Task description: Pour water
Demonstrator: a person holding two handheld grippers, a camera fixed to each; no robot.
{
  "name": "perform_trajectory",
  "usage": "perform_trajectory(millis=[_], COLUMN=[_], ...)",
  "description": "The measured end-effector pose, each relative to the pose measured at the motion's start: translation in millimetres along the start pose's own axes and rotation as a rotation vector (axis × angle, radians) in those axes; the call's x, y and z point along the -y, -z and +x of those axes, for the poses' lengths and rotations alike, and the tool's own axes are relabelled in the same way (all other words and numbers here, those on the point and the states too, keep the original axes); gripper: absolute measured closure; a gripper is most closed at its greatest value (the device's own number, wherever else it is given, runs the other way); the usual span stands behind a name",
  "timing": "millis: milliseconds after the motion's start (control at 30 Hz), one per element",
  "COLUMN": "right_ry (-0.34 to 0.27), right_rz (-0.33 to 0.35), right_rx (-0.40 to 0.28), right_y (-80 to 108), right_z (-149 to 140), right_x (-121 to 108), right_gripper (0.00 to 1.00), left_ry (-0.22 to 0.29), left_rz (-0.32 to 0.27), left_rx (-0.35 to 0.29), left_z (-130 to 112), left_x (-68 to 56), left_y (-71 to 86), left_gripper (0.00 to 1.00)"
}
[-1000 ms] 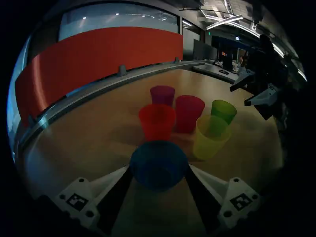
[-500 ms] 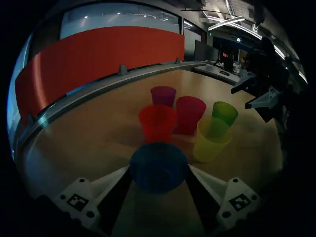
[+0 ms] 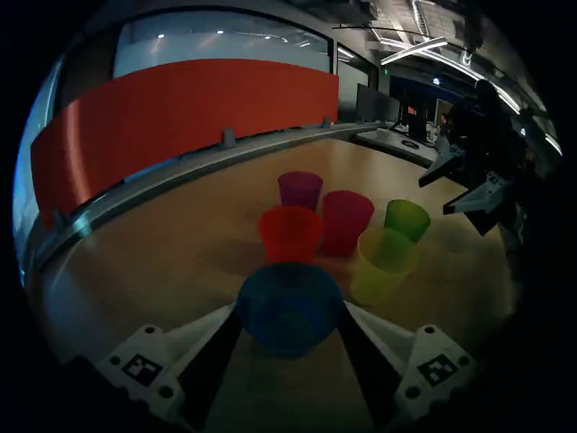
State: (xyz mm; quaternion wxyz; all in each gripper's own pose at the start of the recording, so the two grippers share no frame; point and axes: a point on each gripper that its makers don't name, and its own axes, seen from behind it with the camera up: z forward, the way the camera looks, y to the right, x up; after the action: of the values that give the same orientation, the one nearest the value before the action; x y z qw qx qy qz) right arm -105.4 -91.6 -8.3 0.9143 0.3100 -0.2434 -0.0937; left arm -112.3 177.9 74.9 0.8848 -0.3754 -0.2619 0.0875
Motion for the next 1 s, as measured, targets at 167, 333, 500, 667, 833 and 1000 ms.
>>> perform_trajectory(millis=[167,333,500,667,833,1000], right_ry=[0.006,0.015,0.019,0.023,0.03,0.036], right_rz=[0.007,0.013,0.022,0.029,0.035,0.036], right_rx=[0.007,0.018,0.024,0.027,0.034,0.03], right_y=[-3.2,-10.9,-22.1,-33.5,-44.5,-54.7], right_z=[-2,-6,-9,-12,-15,-15], right_x=[4,7,11,14,15,16], right_gripper=[0.0,0.0,0.0,0.01,0.0,0.0], left_ry=[-0.004,-0.008,-0.012,-0.009,-0.006,-0.005], left_rz=[0.011,0.021,0.033,0.041,0.047,0.053], left_rx=[-0.029,-0.049,-0.069,-0.081,-0.091,-0.097], left_z=[11,18,23,23,24,24], left_x=[1.2,1.1,1.0,1.2,1.6,4.3], left_y=[11.0,21.9,31.6,38.3,44.8,51.0], left_gripper=[0.14,0.14,0.14,0.14,0.14,0.14])
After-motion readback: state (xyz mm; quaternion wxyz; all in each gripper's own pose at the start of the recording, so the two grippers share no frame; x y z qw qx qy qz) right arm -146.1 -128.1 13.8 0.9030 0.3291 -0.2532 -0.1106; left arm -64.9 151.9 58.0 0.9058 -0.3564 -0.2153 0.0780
